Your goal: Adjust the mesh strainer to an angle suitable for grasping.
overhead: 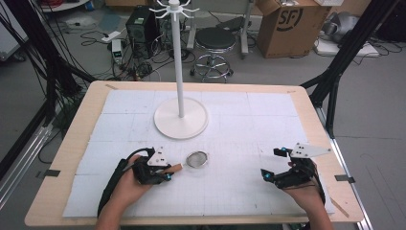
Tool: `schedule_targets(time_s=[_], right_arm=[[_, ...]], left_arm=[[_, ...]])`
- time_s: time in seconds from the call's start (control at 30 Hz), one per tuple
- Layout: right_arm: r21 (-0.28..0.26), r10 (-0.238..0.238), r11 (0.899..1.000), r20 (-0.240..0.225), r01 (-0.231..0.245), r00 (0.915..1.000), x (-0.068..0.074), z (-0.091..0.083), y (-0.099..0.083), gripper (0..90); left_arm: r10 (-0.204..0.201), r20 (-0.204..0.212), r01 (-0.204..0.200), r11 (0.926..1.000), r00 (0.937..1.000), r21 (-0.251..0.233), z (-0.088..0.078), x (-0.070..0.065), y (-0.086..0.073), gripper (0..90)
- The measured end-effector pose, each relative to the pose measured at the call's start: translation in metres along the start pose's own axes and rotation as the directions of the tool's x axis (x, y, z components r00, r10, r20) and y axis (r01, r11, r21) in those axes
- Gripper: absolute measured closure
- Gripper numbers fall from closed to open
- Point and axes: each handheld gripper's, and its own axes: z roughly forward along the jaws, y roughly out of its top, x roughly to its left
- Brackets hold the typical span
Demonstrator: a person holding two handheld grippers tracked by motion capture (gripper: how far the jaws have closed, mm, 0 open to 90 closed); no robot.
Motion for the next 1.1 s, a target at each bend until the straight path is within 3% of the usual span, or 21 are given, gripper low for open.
schedule_targets(time_s=[0.1,0.23,0.5,0.77,0.97,1.1], right_arm=[[-0.002,0.002,1.0,-0.001,-0.002,1.0,0.0,-0.001,0.0,0.5],[-0.007,0.009,1.0,0.001,-0.009,1.0,-0.001,-0.003,-0.001,0.5],[-0.006,0.009,1.0,-0.001,-0.009,1.0,-0.002,-0.001,-0.001,0.5],[0.006,0.008,1.0,0.0,-0.008,1.0,-0.002,0.002,-0.001,0.5],[0.006,0.008,1.0,-0.003,-0.008,1.0,-0.002,0.002,-0.002,0.5],[0.005,0.008,1.0,-0.001,-0.008,1.0,-0.002,0.001,-0.002,0.5]], left_arm=[[-0.02,0.03,0.02,0.9998,0.9994,-0.008,0.0,0.002,-0.001,66.3],[-0.052,0.04,0.053,0.9978,0.9979,-0.04,-0.007,0.006,-0.005,62.5],[-0.07,0.029,0.071,0.9966,0.9971,-0.041,-0.016,0.011,-0.018,64.5],[-0.03,0.009,0.03,0.999,0.9995,-0.033,-0.018,0.007,-0.016,66.7],[0.001,0.018,0.0,0.9995,0.9998,-0.031,-0.012,0.002,-0.009,67.7],[0.016,0.032,-0.016,0.9999,0.9993,-0.004,-0.006,0.0,-0.006,67.7]])
